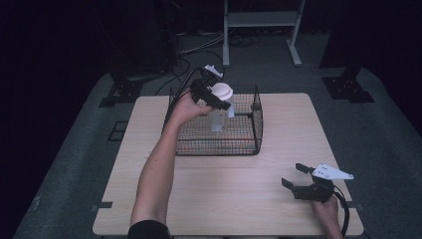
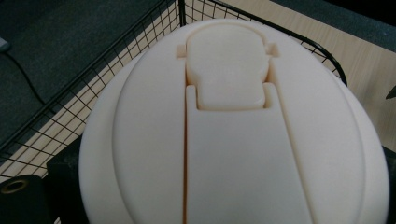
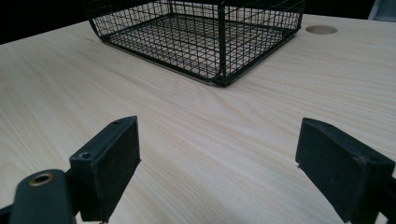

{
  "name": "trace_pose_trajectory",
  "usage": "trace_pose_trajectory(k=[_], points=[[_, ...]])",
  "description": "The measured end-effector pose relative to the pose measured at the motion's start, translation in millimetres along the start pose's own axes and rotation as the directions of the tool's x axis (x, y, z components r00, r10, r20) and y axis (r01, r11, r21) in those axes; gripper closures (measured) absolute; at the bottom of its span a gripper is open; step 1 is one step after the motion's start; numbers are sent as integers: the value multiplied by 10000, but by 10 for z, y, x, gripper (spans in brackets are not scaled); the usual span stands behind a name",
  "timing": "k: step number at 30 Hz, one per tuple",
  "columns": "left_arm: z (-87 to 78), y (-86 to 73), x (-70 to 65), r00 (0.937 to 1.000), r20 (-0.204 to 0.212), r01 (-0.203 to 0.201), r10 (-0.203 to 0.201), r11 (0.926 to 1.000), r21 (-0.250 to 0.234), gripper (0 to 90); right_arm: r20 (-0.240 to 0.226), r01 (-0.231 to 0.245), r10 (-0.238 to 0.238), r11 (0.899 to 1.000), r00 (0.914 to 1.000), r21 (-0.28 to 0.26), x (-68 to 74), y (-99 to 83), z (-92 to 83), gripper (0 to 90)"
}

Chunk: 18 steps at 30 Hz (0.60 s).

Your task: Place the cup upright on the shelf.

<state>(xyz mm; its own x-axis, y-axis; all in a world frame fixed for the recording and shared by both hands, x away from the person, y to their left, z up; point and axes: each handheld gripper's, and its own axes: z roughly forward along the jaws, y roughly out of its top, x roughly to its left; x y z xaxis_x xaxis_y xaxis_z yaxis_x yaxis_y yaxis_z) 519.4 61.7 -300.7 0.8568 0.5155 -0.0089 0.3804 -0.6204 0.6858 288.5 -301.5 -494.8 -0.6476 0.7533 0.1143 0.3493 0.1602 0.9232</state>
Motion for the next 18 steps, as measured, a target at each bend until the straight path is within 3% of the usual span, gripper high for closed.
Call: trace_pose_trajectory(k=[18], points=[[227,-96,43,9997,-163,201,-200,9997,100,50,-16,-22,22,10000,10000,32,0,0,-4,128]])
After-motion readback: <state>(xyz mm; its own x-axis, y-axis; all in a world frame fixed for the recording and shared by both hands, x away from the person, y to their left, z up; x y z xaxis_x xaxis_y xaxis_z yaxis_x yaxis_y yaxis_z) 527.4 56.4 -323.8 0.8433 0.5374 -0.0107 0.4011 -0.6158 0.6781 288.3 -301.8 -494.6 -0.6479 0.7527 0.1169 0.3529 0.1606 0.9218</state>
